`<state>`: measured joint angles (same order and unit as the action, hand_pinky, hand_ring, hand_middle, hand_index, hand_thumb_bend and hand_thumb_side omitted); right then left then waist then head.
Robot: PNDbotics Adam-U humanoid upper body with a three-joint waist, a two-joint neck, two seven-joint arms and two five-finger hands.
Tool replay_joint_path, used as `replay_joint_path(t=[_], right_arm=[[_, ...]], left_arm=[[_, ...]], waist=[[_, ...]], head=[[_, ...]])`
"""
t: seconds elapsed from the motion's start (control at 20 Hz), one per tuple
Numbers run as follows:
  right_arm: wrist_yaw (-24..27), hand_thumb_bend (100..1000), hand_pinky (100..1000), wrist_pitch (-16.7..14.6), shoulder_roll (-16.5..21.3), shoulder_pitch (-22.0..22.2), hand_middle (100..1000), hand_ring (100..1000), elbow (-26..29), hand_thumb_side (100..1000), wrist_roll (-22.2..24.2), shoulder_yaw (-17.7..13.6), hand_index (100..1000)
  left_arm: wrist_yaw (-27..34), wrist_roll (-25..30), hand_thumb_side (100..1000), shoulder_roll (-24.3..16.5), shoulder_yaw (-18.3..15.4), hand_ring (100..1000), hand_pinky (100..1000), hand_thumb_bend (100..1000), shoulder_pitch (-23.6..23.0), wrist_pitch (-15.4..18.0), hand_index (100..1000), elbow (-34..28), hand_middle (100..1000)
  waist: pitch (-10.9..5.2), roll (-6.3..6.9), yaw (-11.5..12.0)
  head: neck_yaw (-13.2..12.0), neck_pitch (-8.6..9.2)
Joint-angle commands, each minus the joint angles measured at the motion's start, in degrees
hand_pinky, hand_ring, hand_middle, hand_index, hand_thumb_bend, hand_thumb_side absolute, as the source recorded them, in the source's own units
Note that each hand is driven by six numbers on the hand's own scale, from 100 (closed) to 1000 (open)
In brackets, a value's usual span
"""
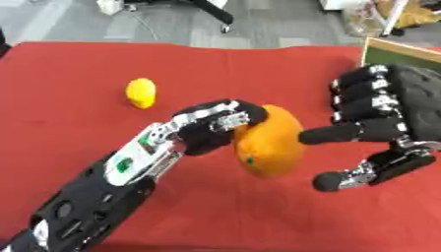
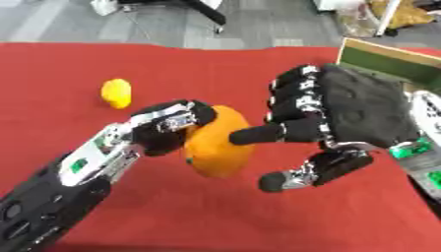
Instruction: Pick up the objects with one hand, pass them to the other hand, and then place them into the box on the other side of the table.
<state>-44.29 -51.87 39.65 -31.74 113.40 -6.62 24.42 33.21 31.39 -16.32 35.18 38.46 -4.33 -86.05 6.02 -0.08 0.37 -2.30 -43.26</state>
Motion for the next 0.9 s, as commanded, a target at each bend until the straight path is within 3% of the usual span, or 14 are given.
replay_joint_path(t=[0.05,0.3,0.7,0.9], right_arm=[[-0.31,459,145,0.19,1.54,-1.04,216,225,1.19,293,0.79,-0.19,839],[1.11,457,100,-0.06,1.88,-1.97,214,217,1.19,277,3.36,-0.21,826],[1.84,459,100,-0.09,2.61,-2.55,209,209,1.19,244,0.78,0.15,828],[1.1,426,100,-0.09,2.54,-2.43,206,205,1.19,264,1.3,1.27,775]], left_arm=[[-0.24,-0.63,625,-0.94,-0.45,582,658,100,1.42,0.12,556,-1.16,478],[0.11,-1.08,625,-0.28,-0.25,583,660,100,1.79,-0.1,556,-1.04,479],[1.0,1.16,632,-0.65,0.76,587,665,100,2.66,-0.95,561,-0.72,483],[1.24,0.87,629,-0.78,0.46,586,663,100,3.05,-0.54,559,-1.37,481]], waist=[[-0.32,-0.2,0.05],[-0.27,-0.04,0.31],[-0.11,0.19,0.55],[-0.07,0.16,0.55]], head=[[0.26,-0.27],[0.31,-0.23],[0.6,-0.23],[0.69,-0.28]])
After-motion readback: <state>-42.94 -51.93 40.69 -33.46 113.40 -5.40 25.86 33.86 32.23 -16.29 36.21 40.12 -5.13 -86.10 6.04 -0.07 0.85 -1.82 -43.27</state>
